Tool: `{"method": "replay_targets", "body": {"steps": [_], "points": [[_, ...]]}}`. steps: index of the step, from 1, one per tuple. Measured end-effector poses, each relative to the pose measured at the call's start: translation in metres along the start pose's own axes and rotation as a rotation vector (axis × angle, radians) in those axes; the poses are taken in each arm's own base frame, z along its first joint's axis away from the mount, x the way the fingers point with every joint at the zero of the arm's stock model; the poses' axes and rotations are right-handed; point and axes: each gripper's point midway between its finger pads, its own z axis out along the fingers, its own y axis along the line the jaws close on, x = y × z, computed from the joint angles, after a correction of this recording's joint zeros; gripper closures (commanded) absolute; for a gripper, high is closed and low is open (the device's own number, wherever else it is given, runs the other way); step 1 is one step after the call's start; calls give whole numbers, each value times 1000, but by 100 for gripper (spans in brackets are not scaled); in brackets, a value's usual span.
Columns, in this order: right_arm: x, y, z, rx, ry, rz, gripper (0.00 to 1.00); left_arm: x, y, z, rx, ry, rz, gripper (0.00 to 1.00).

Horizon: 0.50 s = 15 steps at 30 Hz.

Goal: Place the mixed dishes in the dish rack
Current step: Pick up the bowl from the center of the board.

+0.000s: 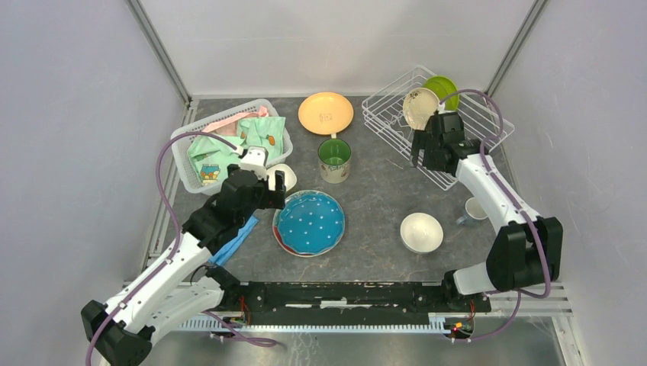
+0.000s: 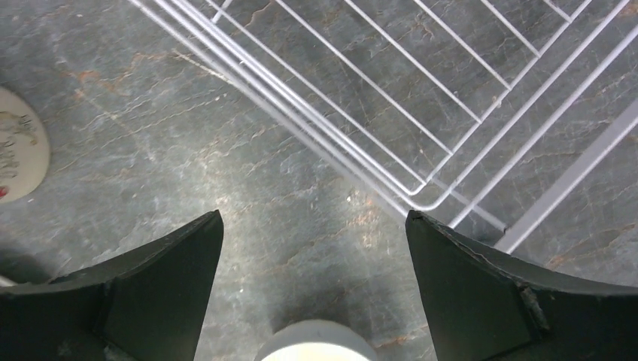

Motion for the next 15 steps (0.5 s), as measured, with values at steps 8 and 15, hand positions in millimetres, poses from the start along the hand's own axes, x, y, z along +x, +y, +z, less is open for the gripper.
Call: {"method": "replay_targets", "body": {"steps": [8,15], "points": [[6,3,-32,-59,-42,64,23,2,1,0,-20,8,-58,2],[42,23,-31,-117,32,44,29,12,-3,3,-13,57,-84,4]]}}
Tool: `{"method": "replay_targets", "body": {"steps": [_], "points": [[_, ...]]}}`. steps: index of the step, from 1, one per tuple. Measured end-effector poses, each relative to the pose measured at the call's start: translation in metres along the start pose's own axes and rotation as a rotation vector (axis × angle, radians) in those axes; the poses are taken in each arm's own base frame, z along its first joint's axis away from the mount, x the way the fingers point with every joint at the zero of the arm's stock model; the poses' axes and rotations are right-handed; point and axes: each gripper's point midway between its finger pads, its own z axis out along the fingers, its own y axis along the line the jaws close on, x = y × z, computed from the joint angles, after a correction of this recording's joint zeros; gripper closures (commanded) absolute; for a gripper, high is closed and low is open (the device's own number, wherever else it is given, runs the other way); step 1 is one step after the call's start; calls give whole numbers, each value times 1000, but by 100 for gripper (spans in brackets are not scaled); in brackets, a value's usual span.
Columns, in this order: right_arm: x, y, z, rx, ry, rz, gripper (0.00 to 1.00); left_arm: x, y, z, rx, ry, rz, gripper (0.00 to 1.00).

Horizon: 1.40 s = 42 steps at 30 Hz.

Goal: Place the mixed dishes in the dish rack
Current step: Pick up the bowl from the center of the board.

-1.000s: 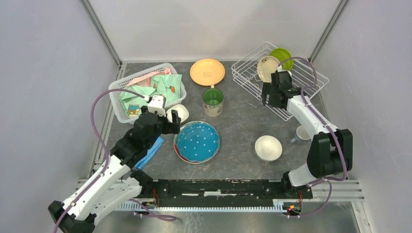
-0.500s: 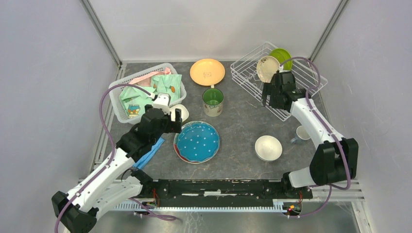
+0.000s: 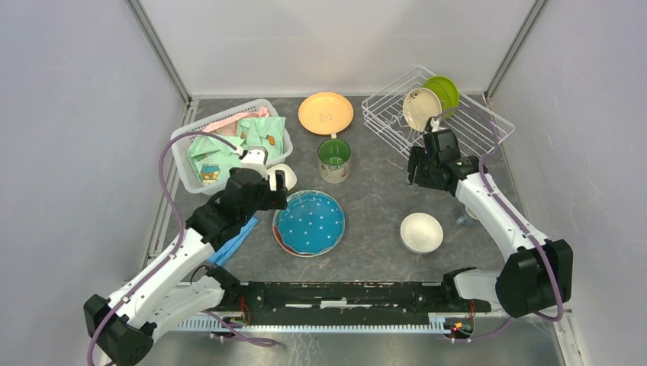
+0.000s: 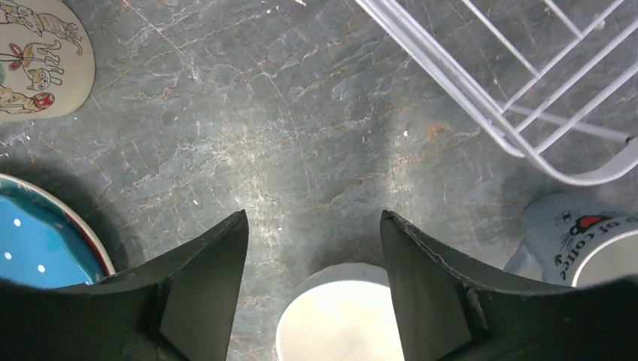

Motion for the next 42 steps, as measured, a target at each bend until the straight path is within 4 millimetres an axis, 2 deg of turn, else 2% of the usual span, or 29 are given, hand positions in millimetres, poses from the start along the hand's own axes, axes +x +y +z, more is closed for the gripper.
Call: {"method": "replay_targets", "body": {"steps": [3,8,13,16,20,22,27,35,42], "points": [[8,0,-2,28,20,32,31,1,-4,0,14,24,-5,5],[23,-14,-7,124,59,153,32,-4,-9,-3,35,22,-15,4],[41,-21,-13,178,103,251,34,-7,-2,-6,13,-19,-25,4],[56,-24,-13,199,139,298,40,-5,2,-10,10,-37,-31,4],[74,-19,-8,149,178,310,43,-10,4,-19,23,-76,-46,4],[75,-14,-5,109,172,298,43,-13,5,-22,24,-95,-53,4],[63,-7,-1,68,122,298,42,-13,6,-22,23,-97,-54,3],[79,-18,-15,178,201,408,43,-7,6,-18,14,-73,-44,4],[85,-21,-18,193,192,468,43,-7,6,-18,14,-73,-44,3]]}}
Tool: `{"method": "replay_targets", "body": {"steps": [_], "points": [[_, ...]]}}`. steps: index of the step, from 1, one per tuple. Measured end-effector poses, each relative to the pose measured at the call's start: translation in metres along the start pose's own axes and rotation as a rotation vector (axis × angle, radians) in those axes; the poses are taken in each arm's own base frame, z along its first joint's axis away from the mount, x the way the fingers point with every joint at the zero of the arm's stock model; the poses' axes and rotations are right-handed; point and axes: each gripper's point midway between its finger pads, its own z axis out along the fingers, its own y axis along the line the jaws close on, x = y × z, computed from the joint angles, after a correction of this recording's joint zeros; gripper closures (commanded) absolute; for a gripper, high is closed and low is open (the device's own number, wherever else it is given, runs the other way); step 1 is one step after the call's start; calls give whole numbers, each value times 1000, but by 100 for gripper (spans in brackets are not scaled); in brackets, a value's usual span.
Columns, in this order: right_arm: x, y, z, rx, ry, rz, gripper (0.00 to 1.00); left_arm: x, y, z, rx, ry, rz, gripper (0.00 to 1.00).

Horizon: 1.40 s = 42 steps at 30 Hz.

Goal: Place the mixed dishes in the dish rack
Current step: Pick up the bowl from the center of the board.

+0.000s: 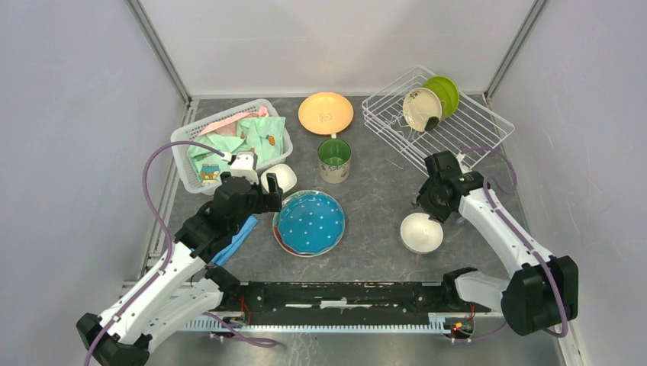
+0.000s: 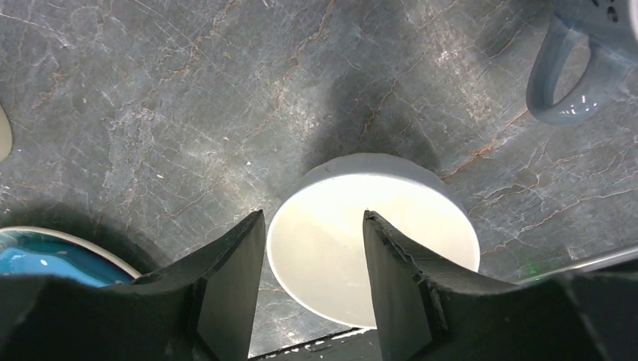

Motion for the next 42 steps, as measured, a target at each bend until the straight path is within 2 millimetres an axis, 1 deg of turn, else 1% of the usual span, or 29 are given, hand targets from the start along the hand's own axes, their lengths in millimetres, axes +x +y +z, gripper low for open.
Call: {"method": "replay_targets", "body": {"steps": [7,14,21,25,28,32,39,42], "points": [[15,-2,15,12,59,6,47,1,0,0,0,2,1,3],[27,-1,29,-6,99,13,54,1,0,0,0,3,1,3],[35,11,39,-36,119,-77,55,1,0,0,0,3,1,2],[37,12,38,-37,115,-112,50,1,0,0,0,3,1,2],[32,16,35,-46,93,-142,49,2,0,1,-1,7,2,2],[22,22,25,-71,46,-198,49,3,0,1,-1,9,3,2],[19,13,13,-65,3,-270,48,6,-1,4,1,23,8,1],[26,10,14,-58,10,-292,48,6,-1,4,1,25,9,1]]}}
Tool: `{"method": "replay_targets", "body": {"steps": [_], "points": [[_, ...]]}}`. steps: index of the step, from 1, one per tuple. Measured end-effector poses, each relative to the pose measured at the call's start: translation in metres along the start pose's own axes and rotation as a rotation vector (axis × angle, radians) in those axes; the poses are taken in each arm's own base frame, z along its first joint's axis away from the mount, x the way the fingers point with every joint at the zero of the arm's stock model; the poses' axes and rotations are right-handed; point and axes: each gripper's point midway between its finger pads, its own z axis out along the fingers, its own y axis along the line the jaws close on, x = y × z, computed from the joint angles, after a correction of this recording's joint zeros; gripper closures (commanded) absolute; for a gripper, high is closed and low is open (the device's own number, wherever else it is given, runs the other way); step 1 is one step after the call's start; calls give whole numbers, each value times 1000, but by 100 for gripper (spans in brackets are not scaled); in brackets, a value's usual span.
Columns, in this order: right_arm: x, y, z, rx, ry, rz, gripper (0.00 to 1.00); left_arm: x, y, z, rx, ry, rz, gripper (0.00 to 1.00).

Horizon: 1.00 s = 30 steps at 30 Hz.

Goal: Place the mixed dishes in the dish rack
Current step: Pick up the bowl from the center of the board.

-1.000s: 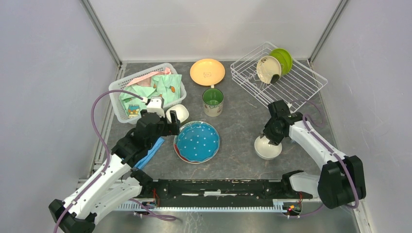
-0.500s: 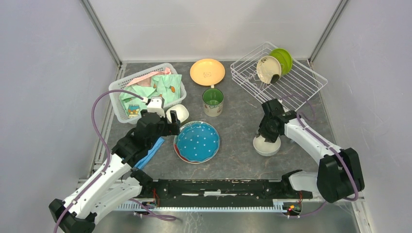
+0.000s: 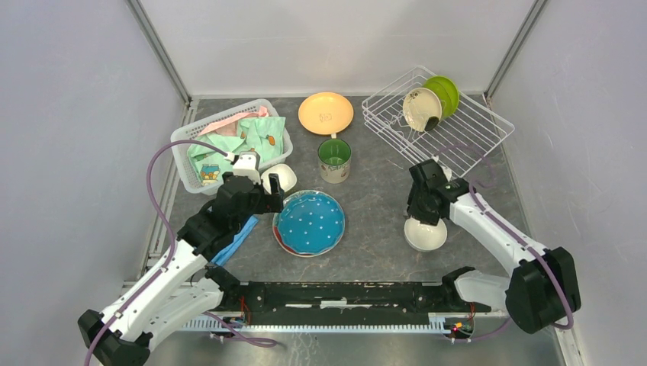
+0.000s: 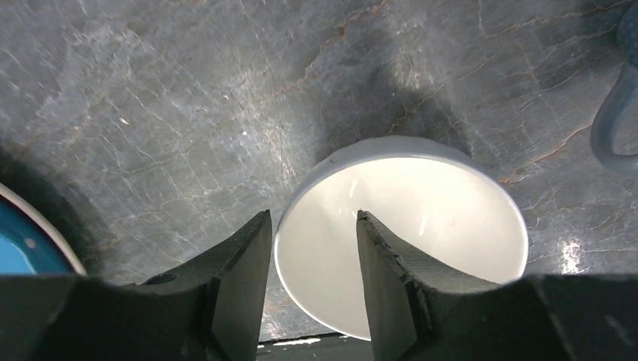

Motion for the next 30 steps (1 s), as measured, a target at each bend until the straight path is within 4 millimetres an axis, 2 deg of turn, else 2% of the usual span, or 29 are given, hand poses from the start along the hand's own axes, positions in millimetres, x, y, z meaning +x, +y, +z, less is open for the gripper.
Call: {"method": "replay_targets", "body": {"steps": [6,11,16,20,25,30], "points": [[17,3,7,14,41,-51,48,0,0,0,0,0,0,0],[30,5,17,50,90,-100,53,0,0,0,1,-1,-1,0],[30,11,20,68,87,-144,74,-1,0,-1,1,-3,-1,0],[27,15,18,61,65,-169,98,-1,0,-1,1,-3,-1,0],[19,23,17,37,33,-228,100,-1,0,-1,1,-3,-1,0],[17,47,16,-68,22,-298,100,0,0,0,0,-2,-1,0]]}}
